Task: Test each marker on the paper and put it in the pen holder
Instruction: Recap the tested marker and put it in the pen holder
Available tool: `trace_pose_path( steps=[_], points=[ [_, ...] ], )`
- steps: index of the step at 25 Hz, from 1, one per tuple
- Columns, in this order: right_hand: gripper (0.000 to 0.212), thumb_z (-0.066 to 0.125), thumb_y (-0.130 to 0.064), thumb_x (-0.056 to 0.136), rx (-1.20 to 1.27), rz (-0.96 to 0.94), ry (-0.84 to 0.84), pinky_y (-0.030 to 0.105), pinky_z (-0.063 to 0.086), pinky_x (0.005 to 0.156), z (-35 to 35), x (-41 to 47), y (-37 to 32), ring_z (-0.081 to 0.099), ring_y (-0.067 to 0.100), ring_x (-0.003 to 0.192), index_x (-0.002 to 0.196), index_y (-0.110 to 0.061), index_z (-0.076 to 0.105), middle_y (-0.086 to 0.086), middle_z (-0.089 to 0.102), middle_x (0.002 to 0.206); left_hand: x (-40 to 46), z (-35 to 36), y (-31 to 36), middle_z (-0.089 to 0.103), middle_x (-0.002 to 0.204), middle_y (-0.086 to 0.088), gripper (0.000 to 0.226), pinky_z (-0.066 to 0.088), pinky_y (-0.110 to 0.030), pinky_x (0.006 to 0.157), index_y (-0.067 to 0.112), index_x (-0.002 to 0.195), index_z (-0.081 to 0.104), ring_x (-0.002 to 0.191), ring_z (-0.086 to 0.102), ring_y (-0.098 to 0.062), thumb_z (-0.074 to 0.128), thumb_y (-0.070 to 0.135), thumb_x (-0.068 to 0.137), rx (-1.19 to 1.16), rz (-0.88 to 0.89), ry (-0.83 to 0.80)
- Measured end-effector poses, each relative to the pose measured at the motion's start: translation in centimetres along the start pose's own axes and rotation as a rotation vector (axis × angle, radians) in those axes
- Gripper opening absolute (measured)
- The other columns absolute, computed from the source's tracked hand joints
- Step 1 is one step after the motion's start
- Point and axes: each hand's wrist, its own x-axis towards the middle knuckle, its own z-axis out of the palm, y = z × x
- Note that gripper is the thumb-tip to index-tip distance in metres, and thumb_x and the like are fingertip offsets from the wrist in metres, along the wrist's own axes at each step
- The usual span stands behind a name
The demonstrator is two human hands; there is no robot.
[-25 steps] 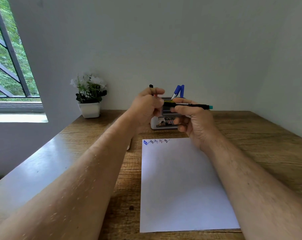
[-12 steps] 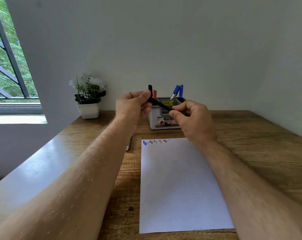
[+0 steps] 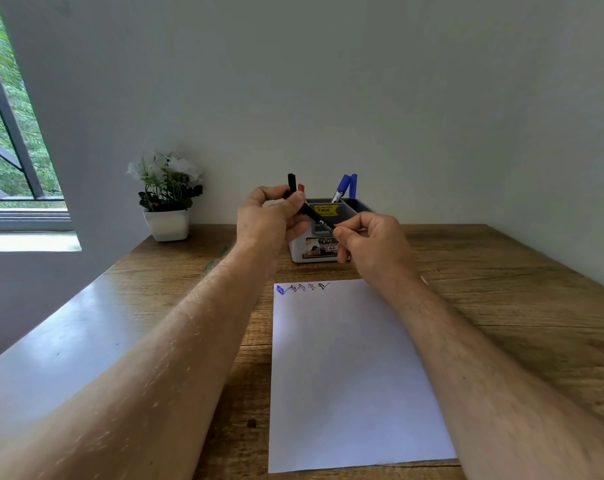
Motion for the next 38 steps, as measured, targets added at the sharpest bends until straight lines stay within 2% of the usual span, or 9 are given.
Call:
trace_pose_path(
  steps=[4,8,11,15,18,23,29,33,38],
  points=[
    [0.013,0.06,-0.022,0.098,0.018,-0.005,0.002,0.006,0.044,0.05,0.5,0.1,-0.2,0.065,-0.002,0.057,0.096,-0.013,0.069,0.002,0.073,0.078,-0.9,1.9,-0.7,0.067,0.109,-0.011,0.054,0.062,-0.04,0.077,0.029,0.121,0.043,0.094,0.073,-0.026,0.069,-0.004,0.087,0.099,0.054,-0.017],
    [0.018,0.049,-0.024,0.103,0.028,0.018,0.06,0.019,0.043,0.038,0.4,0.2,0.5,0.062,0.011,0.047,0.095,-0.022,0.065,0.005,0.072,0.083,-1.0,3.0,-0.1,0.069,0.097,-0.004,0.065,0.061,-0.042,0.083,0.027,0.133,0.042,0.089,0.073,-0.017,0.072,-0.003,0.084,0.162,0.254,0.034],
    [0.029,0.043,-0.021,0.103,-0.155,0.004,0.189,0.027,0.052,0.051,0.3,0.8,1.4,0.065,0.015,0.065,0.094,-0.013,0.069,0.007,0.071,0.088,-0.2,4.4,1.7,0.066,0.096,0.001,0.069,0.062,-0.037,0.078,0.031,0.135,0.043,0.082,0.071,-0.012,0.075,0.0,0.082,0.278,0.415,0.067],
    [0.035,0.04,-0.021,0.104,-0.373,-0.032,0.238,0.012,0.039,0.053,0.2,1.3,1.7,0.058,0.008,0.068,0.098,-0.009,0.072,0.006,0.071,0.087,1.4,7.2,3.3,0.063,0.099,0.002,0.069,0.058,-0.019,0.064,0.028,0.134,0.043,0.075,0.069,-0.008,0.076,0.0,0.081,0.385,0.608,0.026],
    [0.034,0.04,-0.021,0.103,-0.392,-0.077,0.257,0.019,0.047,0.055,0.1,1.0,1.6,0.06,0.013,0.068,0.096,-0.009,0.071,0.006,0.07,0.085,3.2,8.7,2.4,0.063,0.102,-0.001,0.068,0.059,-0.026,0.068,0.03,0.133,0.043,0.077,0.068,-0.012,0.077,0.004,0.08,0.517,0.695,0.017],
    [0.03,0.042,-0.021,0.099,-0.416,-0.101,0.231,0.024,0.037,0.049,-0.1,1.2,1.5,0.055,0.016,0.061,0.086,-0.01,0.066,0.002,0.062,0.073,5.0,9.9,-1.0,0.057,0.097,0.004,0.062,0.053,-0.031,0.073,0.028,0.134,0.041,0.075,0.059,-0.009,0.071,0.006,0.085,0.838,0.765,-0.054],
    [0.031,0.042,-0.02,0.098,-0.391,-0.138,0.207,0.027,0.044,0.053,0.1,1.2,1.8,0.059,0.014,0.06,0.079,-0.013,0.065,0.0,0.062,0.068,7.1,9.7,-3.1,0.066,0.095,-0.007,0.057,0.05,-0.033,0.073,0.019,0.134,0.046,0.083,0.06,-0.021,0.072,0.009,0.084,1.215,0.687,-0.116],
    [0.031,0.042,-0.021,0.099,-0.419,-0.119,0.201,0.023,0.041,0.051,0.2,1.3,1.8,0.057,0.012,0.058,0.078,-0.014,0.063,-0.002,0.059,0.066,7.6,10.0,-3.0,0.067,0.094,-0.011,0.044,0.053,-0.036,0.07,0.012,0.13,0.05,0.084,0.064,-0.026,0.067,0.008,0.09,1.353,0.711,-0.096],
    [0.031,0.042,-0.021,0.099,-0.419,-0.091,0.194,0.021,0.034,0.047,0.2,1.4,1.8,0.052,0.007,0.055,0.076,-0.015,0.062,-0.003,0.056,0.065,6.4,10.0,-2.2,0.066,0.094,-0.013,0.057,0.057,-0.042,0.071,0.009,0.144,0.036,0.083,0.065,-0.028,0.059,0.002,0.092,1.359,0.675,-0.071]
  ],
)
